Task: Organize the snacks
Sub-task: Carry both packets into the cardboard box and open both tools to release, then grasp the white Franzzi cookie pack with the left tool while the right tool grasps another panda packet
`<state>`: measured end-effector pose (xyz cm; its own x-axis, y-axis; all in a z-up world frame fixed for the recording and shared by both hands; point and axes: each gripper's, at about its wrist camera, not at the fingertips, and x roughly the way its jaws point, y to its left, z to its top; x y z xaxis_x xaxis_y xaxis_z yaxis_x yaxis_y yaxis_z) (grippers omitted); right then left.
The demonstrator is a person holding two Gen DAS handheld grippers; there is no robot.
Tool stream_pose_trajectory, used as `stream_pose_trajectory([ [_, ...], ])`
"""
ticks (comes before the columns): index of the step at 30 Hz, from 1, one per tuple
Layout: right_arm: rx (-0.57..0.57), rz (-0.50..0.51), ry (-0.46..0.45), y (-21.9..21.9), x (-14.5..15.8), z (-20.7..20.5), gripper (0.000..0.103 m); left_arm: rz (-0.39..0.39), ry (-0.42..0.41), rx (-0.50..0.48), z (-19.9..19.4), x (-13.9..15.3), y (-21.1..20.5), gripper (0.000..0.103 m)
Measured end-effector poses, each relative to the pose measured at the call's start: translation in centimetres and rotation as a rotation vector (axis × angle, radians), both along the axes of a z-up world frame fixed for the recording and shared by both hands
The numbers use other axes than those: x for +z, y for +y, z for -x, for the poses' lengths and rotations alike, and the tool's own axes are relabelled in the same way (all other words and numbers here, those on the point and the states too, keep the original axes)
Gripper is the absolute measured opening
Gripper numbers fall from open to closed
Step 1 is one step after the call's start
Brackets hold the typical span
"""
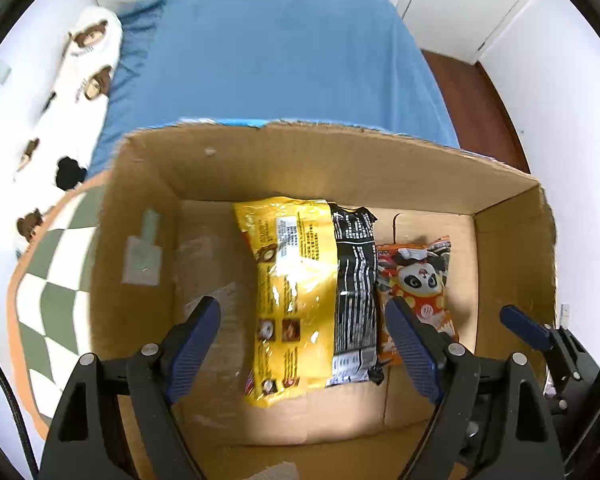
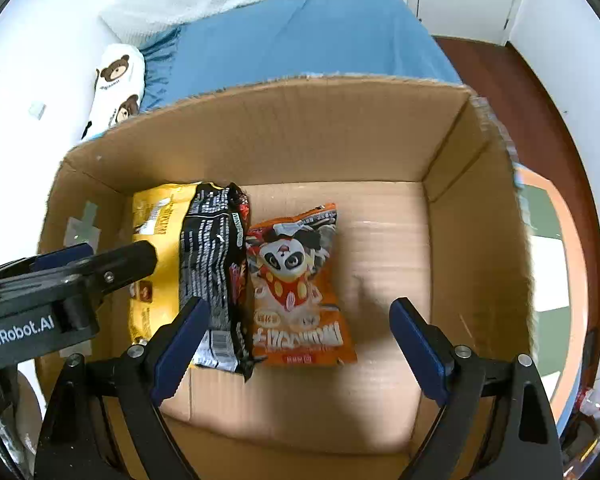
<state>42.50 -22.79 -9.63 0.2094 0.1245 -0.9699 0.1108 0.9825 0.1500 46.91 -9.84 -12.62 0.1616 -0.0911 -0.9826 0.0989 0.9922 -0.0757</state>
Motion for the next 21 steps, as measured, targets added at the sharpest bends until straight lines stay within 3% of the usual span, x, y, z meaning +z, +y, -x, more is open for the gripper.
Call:
stream_pose_trajectory([
  [11,-0.015,0.06,-0.129,0.0,6.0,5.0,0.094,-0.014,-0.162,0.004,5.0,5.6,1.2,0.084],
  [21,-0.028,0.081,-0.216,0.6,10.6,10.3,0.094,0.019,-0.243,0.015,10.8,9.5,1.7,0.084],
])
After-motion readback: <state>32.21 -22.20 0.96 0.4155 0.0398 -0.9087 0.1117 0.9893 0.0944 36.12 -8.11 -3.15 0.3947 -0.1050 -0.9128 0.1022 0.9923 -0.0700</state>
